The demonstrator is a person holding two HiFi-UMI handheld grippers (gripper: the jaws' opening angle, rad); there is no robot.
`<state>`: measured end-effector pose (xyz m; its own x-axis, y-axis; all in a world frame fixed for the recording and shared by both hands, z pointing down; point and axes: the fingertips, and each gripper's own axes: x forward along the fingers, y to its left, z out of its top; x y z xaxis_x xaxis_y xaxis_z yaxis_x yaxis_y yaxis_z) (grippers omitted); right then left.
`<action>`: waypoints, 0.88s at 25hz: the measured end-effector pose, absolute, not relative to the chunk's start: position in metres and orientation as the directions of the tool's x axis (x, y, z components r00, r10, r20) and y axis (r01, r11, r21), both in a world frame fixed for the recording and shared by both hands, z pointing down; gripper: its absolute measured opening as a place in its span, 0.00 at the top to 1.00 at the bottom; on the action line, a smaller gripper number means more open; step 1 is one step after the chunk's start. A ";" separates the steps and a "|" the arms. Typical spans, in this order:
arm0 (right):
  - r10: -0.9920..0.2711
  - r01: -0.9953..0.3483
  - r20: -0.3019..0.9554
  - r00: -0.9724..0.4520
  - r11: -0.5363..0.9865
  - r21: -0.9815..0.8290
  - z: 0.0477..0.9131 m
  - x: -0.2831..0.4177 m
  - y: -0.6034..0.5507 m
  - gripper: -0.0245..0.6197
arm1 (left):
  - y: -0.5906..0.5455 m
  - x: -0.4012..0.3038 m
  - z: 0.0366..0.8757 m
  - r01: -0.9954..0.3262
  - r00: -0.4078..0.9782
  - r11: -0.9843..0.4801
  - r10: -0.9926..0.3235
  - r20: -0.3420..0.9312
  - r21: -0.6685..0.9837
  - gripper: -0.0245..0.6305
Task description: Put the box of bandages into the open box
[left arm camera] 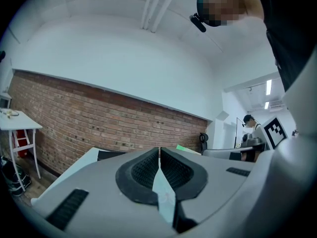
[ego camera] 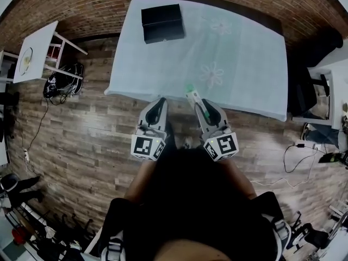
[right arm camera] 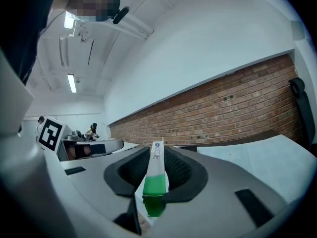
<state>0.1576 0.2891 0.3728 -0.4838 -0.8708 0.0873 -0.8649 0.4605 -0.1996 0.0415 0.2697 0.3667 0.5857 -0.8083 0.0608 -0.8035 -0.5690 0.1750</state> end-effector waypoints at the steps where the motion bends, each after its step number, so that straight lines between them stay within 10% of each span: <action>1: -0.872 -0.867 0.093 -0.481 0.457 -0.199 0.373 0.156 0.281 0.80 | 0.261 0.039 0.368 -0.802 0.588 -0.571 -0.807 0.058 0.176 0.90; 22: -0.894 -0.907 0.166 -0.416 0.394 -0.149 0.371 0.071 0.105 0.80 | 0.068 -0.029 0.370 -0.713 0.685 -0.650 -0.725 0.065 0.262 0.90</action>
<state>0.0712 0.1046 0.3711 -0.4159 -0.8941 0.1663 -0.9069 0.3942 -0.1490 -0.0293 0.0680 0.3703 0.6853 -0.7253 0.0651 -0.7131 -0.6501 0.2624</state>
